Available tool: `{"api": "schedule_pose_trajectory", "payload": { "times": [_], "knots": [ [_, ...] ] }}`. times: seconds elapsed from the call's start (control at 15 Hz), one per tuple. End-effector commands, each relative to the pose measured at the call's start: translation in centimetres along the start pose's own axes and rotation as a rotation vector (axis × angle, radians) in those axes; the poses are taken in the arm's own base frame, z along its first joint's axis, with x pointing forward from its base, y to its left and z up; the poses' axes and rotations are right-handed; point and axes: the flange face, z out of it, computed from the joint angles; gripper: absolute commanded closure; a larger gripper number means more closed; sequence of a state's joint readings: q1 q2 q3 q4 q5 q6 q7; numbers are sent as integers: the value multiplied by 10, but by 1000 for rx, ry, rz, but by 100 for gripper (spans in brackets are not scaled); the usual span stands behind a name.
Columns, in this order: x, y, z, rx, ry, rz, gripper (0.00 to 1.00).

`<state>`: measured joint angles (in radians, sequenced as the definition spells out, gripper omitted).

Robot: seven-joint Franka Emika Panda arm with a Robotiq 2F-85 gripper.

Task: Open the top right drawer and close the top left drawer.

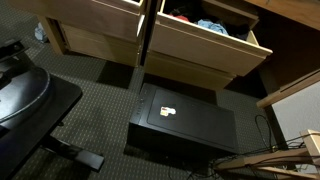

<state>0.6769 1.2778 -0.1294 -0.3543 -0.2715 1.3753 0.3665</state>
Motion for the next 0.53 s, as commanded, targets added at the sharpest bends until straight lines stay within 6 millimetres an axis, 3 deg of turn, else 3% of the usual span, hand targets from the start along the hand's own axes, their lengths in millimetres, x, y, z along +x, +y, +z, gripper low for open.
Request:
{"api": "schedule_pose_trajectory", "payload": {
  "times": [0.0, 0.2, 0.47],
  "knots": [
    [1, -41, 35, -40, 39, -71, 0],
    [-12, -69, 70, -79, -41, -130, 0],
    [-38, -108, 135, -121, -184, -179, 0]
  ]
}}
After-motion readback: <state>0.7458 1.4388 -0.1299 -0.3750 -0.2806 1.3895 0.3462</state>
